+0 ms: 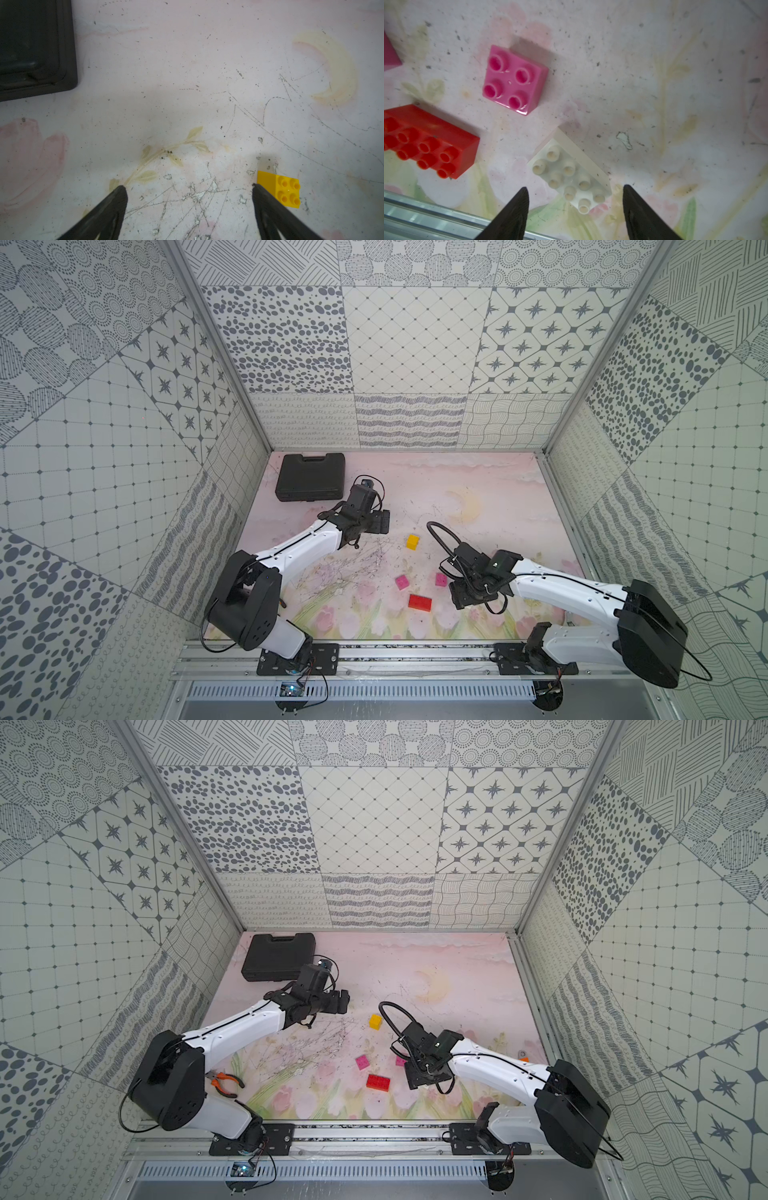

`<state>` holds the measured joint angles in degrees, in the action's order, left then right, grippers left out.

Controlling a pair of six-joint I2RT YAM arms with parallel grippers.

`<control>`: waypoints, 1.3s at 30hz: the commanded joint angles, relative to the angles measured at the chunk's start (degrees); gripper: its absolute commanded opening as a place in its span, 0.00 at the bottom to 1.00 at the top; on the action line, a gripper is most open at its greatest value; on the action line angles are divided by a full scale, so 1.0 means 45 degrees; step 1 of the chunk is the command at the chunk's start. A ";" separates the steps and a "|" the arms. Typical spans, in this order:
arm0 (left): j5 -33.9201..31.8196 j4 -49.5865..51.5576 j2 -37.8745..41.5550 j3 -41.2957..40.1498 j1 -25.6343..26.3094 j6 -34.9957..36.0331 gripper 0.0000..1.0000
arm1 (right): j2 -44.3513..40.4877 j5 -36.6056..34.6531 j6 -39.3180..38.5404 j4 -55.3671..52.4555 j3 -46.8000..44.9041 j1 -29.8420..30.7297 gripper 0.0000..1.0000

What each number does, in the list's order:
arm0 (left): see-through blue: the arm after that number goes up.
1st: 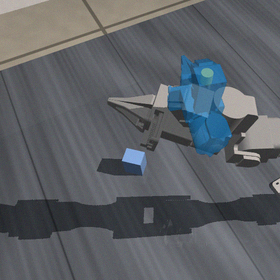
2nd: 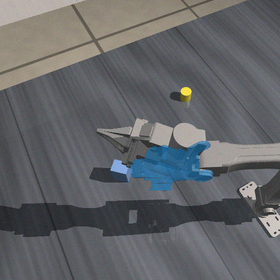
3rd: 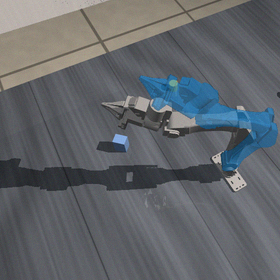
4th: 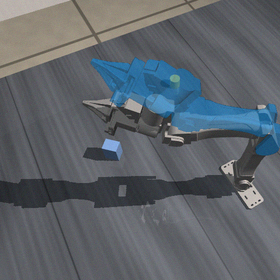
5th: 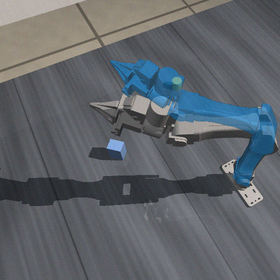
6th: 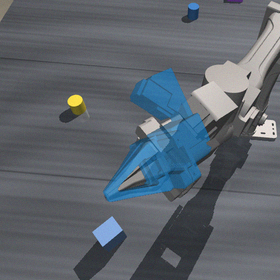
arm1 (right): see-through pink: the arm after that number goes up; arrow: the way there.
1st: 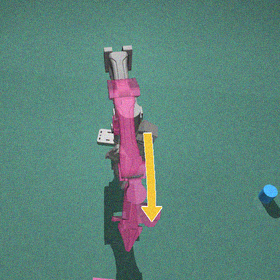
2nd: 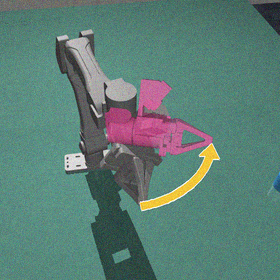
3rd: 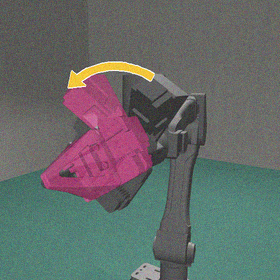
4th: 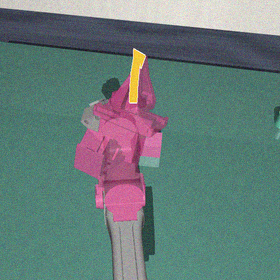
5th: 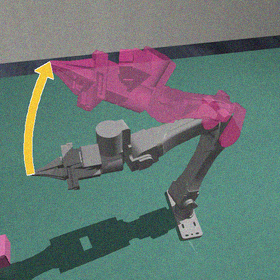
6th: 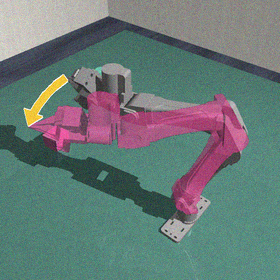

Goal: Assemble the letter f with lego
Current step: Pick up the lego brick from the center of the board.

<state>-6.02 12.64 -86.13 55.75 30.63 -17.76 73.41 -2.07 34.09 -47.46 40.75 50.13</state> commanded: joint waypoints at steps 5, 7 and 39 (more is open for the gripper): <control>-0.0256 0.0158 0.0090 0.0021 0.0019 0.0098 0.94 | 0.0744 -0.0291 -0.0075 0.0558 0.0267 0.0150 0.68; -0.0231 0.0159 0.0077 0.0036 0.0026 0.0079 0.94 | 0.0864 -0.0339 -0.0113 0.0656 0.0323 0.0169 0.66; 0.0024 -0.0055 0.0023 -0.0204 0.0027 -0.0077 0.92 | 0.1640 -0.0371 -0.0172 0.0847 0.0674 0.0201 0.33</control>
<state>-6.57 13.04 -86.11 55.20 30.63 -17.80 80.42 -3.07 32.97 -43.59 42.44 50.76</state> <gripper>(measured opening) 0.918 0.354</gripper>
